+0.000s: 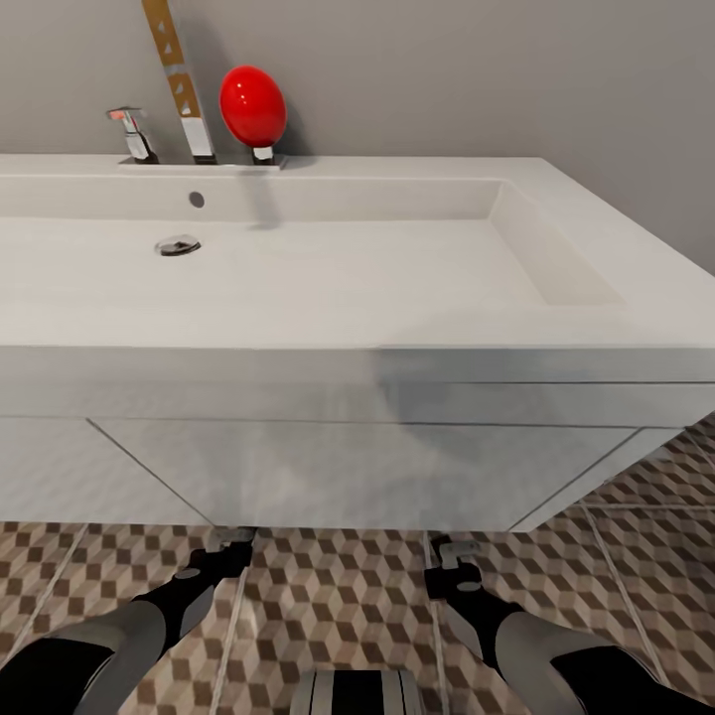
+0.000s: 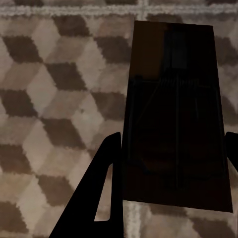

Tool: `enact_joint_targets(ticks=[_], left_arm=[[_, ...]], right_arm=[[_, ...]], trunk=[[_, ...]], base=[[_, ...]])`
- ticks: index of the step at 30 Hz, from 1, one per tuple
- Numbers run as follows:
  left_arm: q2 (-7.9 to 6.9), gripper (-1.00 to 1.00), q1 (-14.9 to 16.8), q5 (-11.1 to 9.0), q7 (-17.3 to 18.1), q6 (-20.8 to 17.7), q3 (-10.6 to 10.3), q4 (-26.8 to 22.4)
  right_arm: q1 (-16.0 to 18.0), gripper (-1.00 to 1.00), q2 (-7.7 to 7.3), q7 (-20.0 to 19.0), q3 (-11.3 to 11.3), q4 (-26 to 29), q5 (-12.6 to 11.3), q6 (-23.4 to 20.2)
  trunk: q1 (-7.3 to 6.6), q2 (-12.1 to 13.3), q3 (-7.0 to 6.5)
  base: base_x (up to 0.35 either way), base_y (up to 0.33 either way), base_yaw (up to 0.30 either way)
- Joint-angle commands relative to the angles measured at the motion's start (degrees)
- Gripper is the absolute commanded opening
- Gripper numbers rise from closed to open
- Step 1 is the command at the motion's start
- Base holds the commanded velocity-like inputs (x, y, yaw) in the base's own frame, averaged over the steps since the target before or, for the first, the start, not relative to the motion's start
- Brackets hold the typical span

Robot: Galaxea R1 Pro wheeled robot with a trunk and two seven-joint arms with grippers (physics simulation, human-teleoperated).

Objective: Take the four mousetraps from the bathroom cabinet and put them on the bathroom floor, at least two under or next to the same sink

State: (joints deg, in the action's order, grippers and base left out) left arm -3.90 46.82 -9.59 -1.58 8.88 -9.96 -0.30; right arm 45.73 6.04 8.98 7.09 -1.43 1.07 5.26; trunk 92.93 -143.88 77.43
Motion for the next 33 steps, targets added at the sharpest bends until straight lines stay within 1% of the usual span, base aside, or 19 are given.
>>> enact_joint_targets(ticks=[1,29,33], left_arm=[[-0.02,-1.00,0.02,-0.41,-0.18,0.20,-0.50,0.04],[0.00,-1.00,0.02,-0.43,-0.18,0.26,-0.50,0.04],[-0.04,-1.00,0.02,-0.43,-0.18,0.26,-0.50,0.04]], right_arm=[[0.06,-1.00,0.02,0.15,0.38,-0.15,-0.02,0.24],[0.06,-1.00,-0.06,0.14,0.38,-0.15,-0.02,0.28],[0.06,-1.00,-0.06,0.16,0.38,-0.15,-0.02,0.28]], trunk=[[0.00,-0.01,0.04],[0.00,-0.01,0.04],[0.00,-0.01,0.04]], base=[[0.114,0.000,0.000],[0.012,0.000,0.000],[0.094,0.000,0.000]])
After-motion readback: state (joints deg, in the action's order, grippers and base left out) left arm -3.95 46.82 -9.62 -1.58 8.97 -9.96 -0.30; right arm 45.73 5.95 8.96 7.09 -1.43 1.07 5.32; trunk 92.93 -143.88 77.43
